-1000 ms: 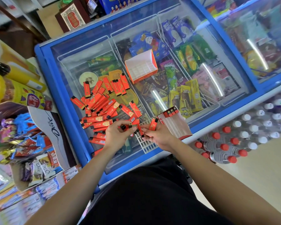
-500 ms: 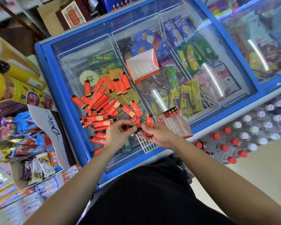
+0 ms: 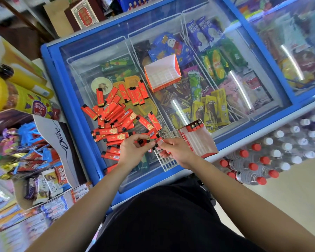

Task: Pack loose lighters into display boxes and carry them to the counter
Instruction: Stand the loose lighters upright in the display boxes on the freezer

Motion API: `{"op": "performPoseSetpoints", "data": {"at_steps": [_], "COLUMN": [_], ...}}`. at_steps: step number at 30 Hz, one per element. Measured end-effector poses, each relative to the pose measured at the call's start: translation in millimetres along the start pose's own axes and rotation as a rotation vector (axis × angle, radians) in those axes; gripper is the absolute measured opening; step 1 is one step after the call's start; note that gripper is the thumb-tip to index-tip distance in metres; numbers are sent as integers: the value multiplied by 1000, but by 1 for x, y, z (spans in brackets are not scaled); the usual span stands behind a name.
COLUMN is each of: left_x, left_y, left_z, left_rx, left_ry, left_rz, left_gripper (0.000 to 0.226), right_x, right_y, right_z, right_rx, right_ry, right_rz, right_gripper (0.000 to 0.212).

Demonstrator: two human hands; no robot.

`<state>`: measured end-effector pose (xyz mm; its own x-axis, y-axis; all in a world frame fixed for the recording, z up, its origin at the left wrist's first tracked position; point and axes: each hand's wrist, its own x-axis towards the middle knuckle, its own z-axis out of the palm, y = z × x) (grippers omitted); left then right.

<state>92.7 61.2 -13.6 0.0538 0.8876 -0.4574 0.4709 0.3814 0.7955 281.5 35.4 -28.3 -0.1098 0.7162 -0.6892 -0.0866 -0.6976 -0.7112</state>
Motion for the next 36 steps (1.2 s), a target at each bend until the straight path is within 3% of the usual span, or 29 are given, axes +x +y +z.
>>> {"op": "performPoseSetpoints", "data": {"at_steps": [5, 8, 12, 18, 23, 29, 33, 36], "left_x": [-4, -6, -6, -5, -2, -4, -9, -15], "left_y": [-3, -2, -3, -8, -11, -12, -7, -1], "left_z": [-1, -1, -3, -4, -4, 0, -4, -10], "left_rx": [5, -5, -13, -23, -14, -52, -57, -23], "left_ry": [21, 31, 30, 9, -12, -6, 61, 136], "left_rz": [12, 14, 5, 5, 27, 35, 60, 97], "left_gripper": [22, 23, 24, 24, 24, 26, 27, 26], "right_x": [-6, -10, -16, -40, -66, -72, -73, -63], "right_y": [-1, 6, 12, 5, -11, -12, -22, -28], "right_z": [-4, -10, -16, -35, -65, -97, -83, -69], "right_rx": [-50, 42, -40, -368, -168, -634, -782, -912], "right_ry": [-24, 22, 178, 452, 482, 542, 478, 524], "right_rz": [-16, -27, -82, -258, -223, -190, -255, -332], "right_gripper": [20, 14, 7, 9, 13, 11, 17, 19]}}
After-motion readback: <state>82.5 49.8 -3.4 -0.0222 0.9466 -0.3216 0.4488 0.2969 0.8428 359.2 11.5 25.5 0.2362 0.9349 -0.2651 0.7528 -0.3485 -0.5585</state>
